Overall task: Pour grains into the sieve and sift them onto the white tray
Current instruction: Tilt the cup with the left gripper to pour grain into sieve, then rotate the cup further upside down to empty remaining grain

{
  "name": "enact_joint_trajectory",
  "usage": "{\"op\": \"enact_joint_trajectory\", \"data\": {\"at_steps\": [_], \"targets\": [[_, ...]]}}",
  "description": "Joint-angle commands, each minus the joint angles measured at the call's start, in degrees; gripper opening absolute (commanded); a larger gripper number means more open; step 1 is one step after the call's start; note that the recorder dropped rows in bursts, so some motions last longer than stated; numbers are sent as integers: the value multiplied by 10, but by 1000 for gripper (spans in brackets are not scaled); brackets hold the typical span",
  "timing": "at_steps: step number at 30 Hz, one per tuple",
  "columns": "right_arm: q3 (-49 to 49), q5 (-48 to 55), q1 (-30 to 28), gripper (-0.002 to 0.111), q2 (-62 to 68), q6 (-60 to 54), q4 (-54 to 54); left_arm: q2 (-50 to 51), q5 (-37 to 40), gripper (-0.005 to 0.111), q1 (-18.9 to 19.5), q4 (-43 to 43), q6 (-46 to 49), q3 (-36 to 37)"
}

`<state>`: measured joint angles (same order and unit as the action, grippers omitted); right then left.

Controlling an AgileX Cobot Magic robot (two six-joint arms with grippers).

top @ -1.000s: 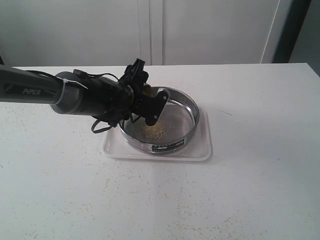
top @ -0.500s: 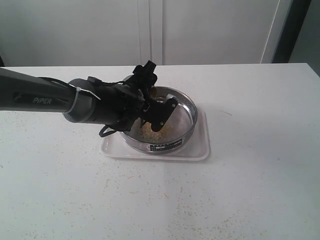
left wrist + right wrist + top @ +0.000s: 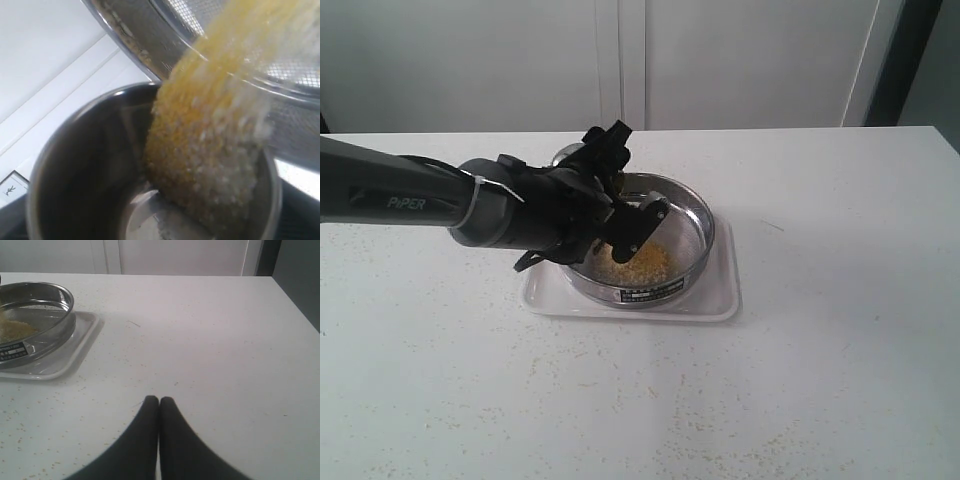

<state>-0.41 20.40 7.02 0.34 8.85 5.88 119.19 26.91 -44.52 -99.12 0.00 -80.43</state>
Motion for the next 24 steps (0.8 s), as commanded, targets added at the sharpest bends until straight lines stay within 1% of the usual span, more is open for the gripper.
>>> {"op": "enact_joint_trajectory", "data": {"at_steps": [1, 8, 14, 19, 24], "targets": [[4, -8, -2, 0, -3, 0, 1, -7, 34, 0, -2, -8, 0, -4], [4, -8, -2, 0, -3, 0, 1, -7, 51, 0, -2, -8, 0, -4], [4, -8, -2, 0, -3, 0, 1, -7, 103, 0, -2, -8, 0, -4], [4, -8, -2, 0, -3, 0, 1, -7, 114, 0, -2, -8, 0, -4], [4, -8, -2, 0, -3, 0, 1, -7, 117, 0, -2, -8, 40, -4]]}}
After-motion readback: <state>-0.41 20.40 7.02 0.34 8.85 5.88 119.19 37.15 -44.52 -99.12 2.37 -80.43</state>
